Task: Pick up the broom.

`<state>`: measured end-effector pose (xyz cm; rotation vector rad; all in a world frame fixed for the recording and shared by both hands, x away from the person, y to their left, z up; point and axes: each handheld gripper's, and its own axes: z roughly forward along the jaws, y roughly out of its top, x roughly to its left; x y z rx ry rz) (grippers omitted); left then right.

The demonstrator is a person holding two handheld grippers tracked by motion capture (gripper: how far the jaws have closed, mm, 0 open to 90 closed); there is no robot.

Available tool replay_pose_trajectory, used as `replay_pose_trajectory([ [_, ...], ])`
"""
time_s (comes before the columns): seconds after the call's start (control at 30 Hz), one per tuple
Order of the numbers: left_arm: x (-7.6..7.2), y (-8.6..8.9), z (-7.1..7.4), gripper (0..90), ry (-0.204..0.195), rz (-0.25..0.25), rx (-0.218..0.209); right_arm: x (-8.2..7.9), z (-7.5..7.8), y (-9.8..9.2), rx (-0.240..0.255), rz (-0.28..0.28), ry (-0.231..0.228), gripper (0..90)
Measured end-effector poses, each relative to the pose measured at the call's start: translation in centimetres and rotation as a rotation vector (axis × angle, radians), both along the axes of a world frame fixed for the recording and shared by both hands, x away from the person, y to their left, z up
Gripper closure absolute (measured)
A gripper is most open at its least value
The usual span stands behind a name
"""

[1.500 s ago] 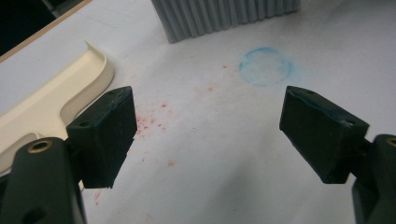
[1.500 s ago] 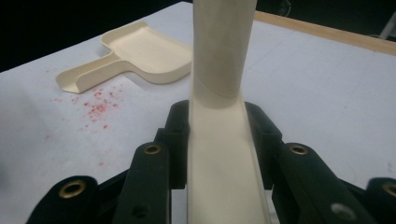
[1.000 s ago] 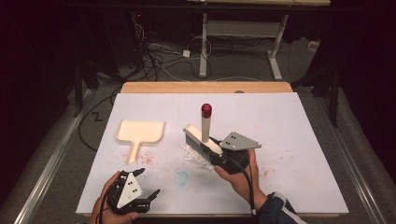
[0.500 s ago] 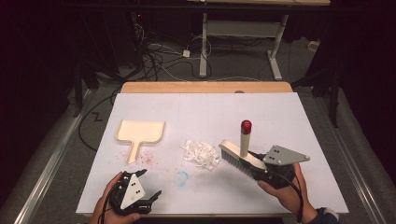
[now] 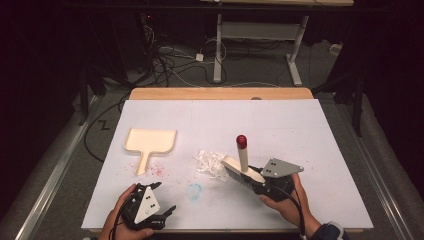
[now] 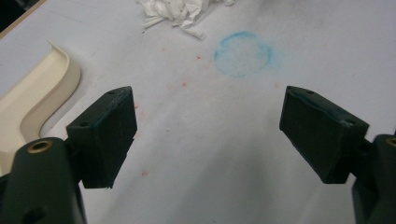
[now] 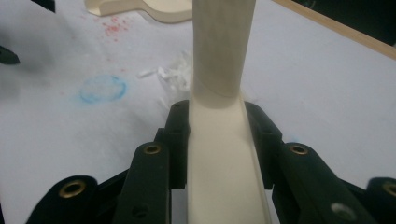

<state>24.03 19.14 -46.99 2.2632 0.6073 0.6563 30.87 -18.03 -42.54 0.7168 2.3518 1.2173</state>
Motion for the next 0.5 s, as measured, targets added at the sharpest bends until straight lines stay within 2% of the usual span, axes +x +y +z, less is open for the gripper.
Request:
replay_pose_trajectory([
  [0.13, -0.1, 0.1, 0.0, 17.9, 0.002, 0.003, 0.002, -0.2, 0.6, 0.7, -0.01, 0.016, -0.031, 68.4],
  [0.27, -0.2, 0.2, 0.0, 17.9, 0.001, 0.008, -0.003, -0.4, 2.0, -1.0, 0.018, 0.0, -0.035, 68.4],
  [0.37, -0.2, 0.1, 0.0, 17.9, 0.001, 0.011, -0.002, -0.3, 3.0, -2.2, 0.037, -0.053, -0.076, 68.4],
  [0.43, -0.2, 0.1, 0.0, 17.9, 0.002, 0.008, 0.0, 0.3, 3.3, -2.6, 0.043, -0.115, -0.116, 68.4],
  [0.5, -0.1, 0.0, 0.0, 17.9, 0.003, 0.005, 0.007, 1.1, 3.2, -2.5, 0.018, -0.174, -0.164, 68.4],
])
